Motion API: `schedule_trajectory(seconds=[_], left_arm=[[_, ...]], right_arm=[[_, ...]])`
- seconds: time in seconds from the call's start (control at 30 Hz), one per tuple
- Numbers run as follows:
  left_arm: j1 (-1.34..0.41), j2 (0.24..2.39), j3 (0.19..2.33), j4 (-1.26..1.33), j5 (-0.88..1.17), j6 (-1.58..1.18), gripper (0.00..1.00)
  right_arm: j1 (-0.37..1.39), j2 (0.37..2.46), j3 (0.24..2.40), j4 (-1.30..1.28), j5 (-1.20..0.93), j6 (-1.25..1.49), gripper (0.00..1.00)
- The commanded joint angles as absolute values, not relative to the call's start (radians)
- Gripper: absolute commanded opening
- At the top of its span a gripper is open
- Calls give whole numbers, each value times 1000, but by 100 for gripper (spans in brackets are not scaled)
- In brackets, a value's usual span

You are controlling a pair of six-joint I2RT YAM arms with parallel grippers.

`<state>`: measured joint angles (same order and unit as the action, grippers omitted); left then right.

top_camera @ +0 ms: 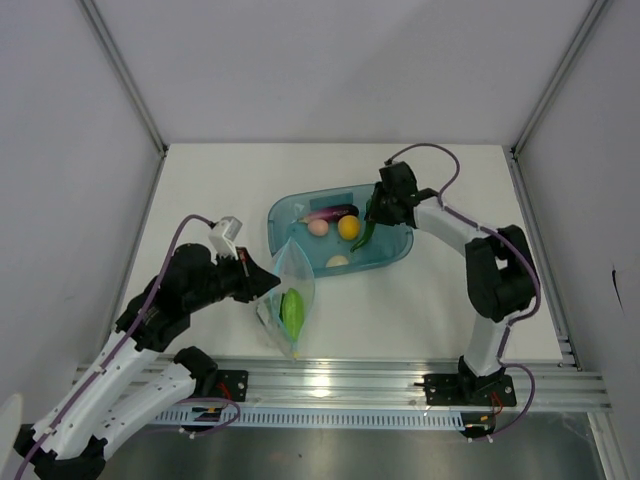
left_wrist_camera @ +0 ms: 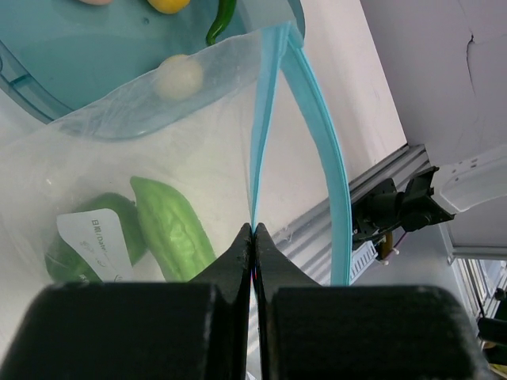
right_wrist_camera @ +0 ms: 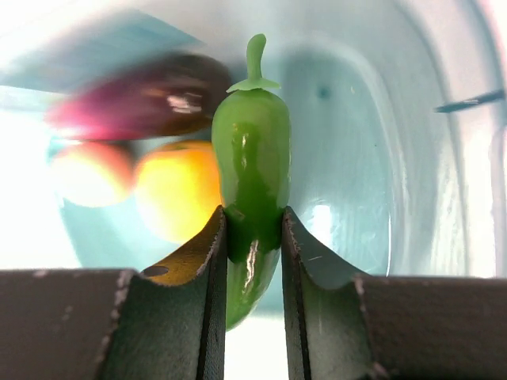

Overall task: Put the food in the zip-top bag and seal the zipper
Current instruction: Pick up the fake vegetable from the bin, then place the fake vegetable in the zipper food storage bag.

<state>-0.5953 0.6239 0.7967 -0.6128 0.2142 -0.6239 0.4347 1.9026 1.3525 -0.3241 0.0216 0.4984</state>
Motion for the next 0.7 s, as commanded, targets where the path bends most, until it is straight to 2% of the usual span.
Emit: schedule_trajectory(seconds=[0.0,0.17,0.3,0.47,0.67], left_arm=[[-591,618,779,-589,232,-637,1],[-589,620,770,-581,250,-650,1],[-589,630,778,-581,256,-647,1],[-589,635,785,-577,261,-653,1],[-589,650,781,-566,287,-669,1]], right_arm=[[440,1743,1350,-288,46,471,0],[488,1528,1304,-314,81,460,0],[596,1352,1246,-322,123,453,0],[816,1111,1122,-230,161,454,0],[1079,1020,1031,-111,293,413,0]])
